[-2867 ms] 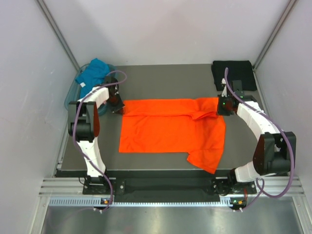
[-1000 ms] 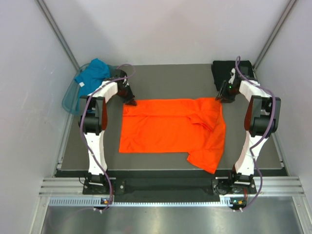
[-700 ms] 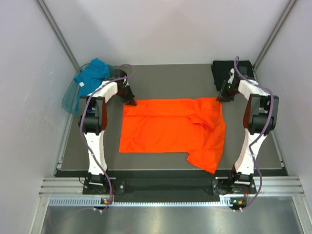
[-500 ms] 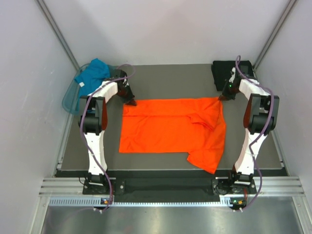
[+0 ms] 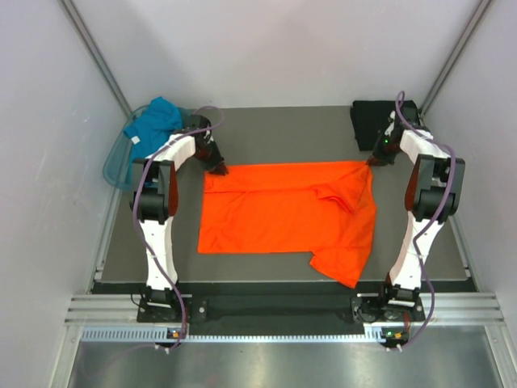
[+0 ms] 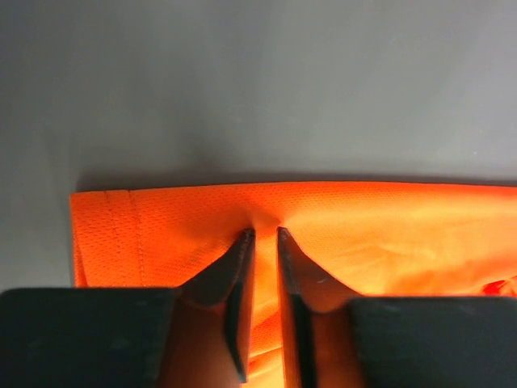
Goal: Fold and stack the t-shirts
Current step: Fold the tshirt
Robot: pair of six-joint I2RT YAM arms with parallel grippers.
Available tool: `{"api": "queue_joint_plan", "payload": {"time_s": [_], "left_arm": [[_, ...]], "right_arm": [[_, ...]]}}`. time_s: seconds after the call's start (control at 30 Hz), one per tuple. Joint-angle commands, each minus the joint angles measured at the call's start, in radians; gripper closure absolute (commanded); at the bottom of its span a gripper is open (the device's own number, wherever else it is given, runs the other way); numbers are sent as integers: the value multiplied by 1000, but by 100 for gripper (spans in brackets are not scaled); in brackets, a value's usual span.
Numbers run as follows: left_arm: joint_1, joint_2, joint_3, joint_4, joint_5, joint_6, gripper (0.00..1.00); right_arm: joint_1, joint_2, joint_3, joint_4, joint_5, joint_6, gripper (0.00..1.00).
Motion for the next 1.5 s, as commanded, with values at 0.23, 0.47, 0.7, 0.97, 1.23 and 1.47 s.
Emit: {"api": "queue_joint_plan", "payload": {"time_s": [0.23, 0.47, 0.7, 0.97, 1.23, 1.47], "left_arm": [[-34, -171, -43, -34, -92, 11, 63], [-34, -237, -149, -60, -116, 33, 71], [-34, -311, -255, -45, -96, 47, 73], [-34, -233, -225, -25, -104, 33, 73], [-13, -141, -215, -29, -148, 25, 77], [-16, -217, -248, -54, -177, 33, 80]], "right_arm": [[11, -117, 4, -54, 71, 0, 53], [30, -236, -104, -78, 34, 2, 46], [109, -340, -230, -63, 37, -37, 46], [128, -326, -299, -43, 11, -40, 50], [119, -285, -334, -32, 34, -58, 51], [126, -335, -347, -93, 100, -84, 52]]}}
